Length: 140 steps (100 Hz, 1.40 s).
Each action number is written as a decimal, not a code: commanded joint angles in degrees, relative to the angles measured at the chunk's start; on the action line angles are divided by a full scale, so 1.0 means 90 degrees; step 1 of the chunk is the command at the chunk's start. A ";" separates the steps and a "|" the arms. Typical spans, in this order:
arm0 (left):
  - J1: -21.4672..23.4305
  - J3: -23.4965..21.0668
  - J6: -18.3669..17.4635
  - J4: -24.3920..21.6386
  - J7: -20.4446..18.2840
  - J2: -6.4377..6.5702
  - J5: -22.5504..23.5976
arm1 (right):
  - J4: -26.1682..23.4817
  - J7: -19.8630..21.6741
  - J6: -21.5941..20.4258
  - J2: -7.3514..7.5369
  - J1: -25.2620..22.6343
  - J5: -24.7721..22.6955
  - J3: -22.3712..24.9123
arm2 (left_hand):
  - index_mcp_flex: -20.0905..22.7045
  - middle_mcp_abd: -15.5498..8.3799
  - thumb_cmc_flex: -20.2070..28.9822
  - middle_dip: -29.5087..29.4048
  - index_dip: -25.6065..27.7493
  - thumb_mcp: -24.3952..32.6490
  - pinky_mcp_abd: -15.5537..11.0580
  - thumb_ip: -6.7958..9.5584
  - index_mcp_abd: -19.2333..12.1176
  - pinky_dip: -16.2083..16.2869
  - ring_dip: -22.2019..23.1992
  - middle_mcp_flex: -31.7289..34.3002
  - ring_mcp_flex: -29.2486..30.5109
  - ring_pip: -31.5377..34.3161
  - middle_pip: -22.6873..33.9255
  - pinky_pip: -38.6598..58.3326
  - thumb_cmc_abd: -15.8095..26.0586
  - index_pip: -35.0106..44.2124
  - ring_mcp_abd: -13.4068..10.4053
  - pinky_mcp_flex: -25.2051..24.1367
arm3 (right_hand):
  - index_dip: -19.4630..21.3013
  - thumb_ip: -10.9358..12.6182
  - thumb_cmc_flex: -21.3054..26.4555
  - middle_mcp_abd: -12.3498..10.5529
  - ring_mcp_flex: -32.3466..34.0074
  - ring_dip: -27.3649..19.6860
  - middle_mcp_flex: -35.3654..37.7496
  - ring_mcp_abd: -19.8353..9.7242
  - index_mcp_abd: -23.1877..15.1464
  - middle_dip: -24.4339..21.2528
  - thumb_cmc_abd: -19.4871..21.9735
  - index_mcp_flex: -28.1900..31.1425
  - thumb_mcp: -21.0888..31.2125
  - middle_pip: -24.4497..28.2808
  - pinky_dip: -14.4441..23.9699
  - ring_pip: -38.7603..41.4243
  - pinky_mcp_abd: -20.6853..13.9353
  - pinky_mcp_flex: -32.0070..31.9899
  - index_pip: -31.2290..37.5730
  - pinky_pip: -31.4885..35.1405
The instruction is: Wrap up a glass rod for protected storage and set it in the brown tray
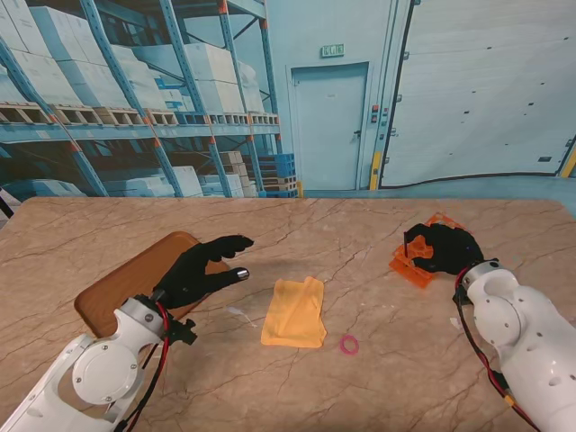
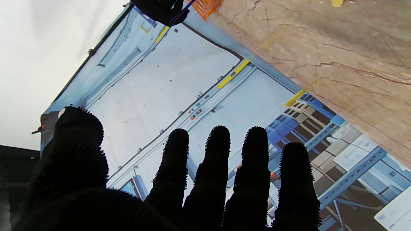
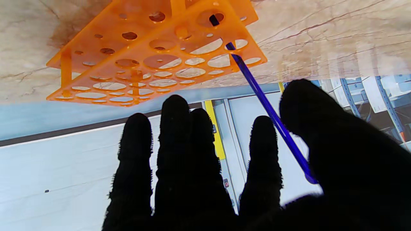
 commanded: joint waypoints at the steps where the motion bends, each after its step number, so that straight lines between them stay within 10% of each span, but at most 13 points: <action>1: 0.0018 0.0010 0.0045 0.0024 -0.0021 -0.0028 -0.0016 | 0.0100 -0.0095 0.0041 -0.0065 0.0064 -0.0017 -0.0073 | 0.0035 0.0050 0.0131 -0.0039 0.0072 -0.0187 0.0098 0.0205 -0.0191 0.0095 -0.0016 0.0021 -0.0038 -0.0041 -0.0142 0.0027 0.0263 -0.0105 0.0011 -0.0079 | 0.0054 -0.0201 0.0129 -0.0155 0.0195 -0.0034 0.0224 0.0019 -0.0188 -0.0096 -0.0088 0.0174 0.0343 -0.0050 0.0048 -0.0028 0.0005 -0.0011 0.0091 0.0088; 34: 0.0017 0.0008 0.0035 0.0053 -0.0017 -0.0029 -0.0021 | 0.0791 -0.0540 0.0149 -0.0182 0.0511 0.0465 -0.0459 | 0.0042 0.0051 0.0165 -0.0038 0.0071 -0.0241 0.0106 0.0207 -0.0184 0.0085 -0.0014 0.0029 -0.0041 -0.0024 -0.0136 0.0054 0.0303 -0.0101 0.0030 -0.0075 | 0.0091 -0.0246 0.0123 -0.0215 0.0359 -0.0184 0.0680 0.0089 -0.0200 -0.0226 -0.0018 0.0636 0.0493 -0.0100 -0.0019 -0.0222 0.0119 0.0008 0.0209 0.0026; 69: -0.0012 0.0029 0.0068 0.0082 -0.0034 -0.0028 -0.0035 | 0.1288 -0.0630 0.0182 -0.0239 0.0896 0.0782 -0.0793 | 0.0043 0.0050 0.0181 -0.0041 0.0069 -0.0284 0.0101 0.0208 -0.0195 0.0072 -0.0016 0.0029 -0.0036 -0.0016 -0.0140 0.0064 0.0320 -0.0102 0.0035 -0.0077 | -0.0692 -0.1035 0.0596 -0.0371 0.0516 -0.0437 0.1337 0.0119 -0.0427 -0.0541 0.0074 0.1150 0.0054 -0.0482 -0.0128 -0.0562 0.0211 0.0031 0.0845 -0.0022; 140: -0.0053 0.0043 0.0041 0.0158 -0.0047 -0.0028 -0.0057 | 0.1306 -0.0712 0.0452 -0.0336 0.0960 0.1082 -0.0964 | 0.0049 0.0049 0.0209 -0.0039 0.0069 -0.0331 0.0108 0.0213 -0.0198 0.0059 -0.0014 0.0036 -0.0032 -0.0006 -0.0134 0.0073 0.0342 -0.0096 0.0031 -0.0085 | -0.0933 -0.0936 0.0807 -0.0241 0.0587 -0.0541 0.1412 0.0163 -0.0494 -0.0562 0.0161 0.1032 0.0044 -0.0484 -0.0212 -0.0693 0.0239 0.0040 0.0991 0.0026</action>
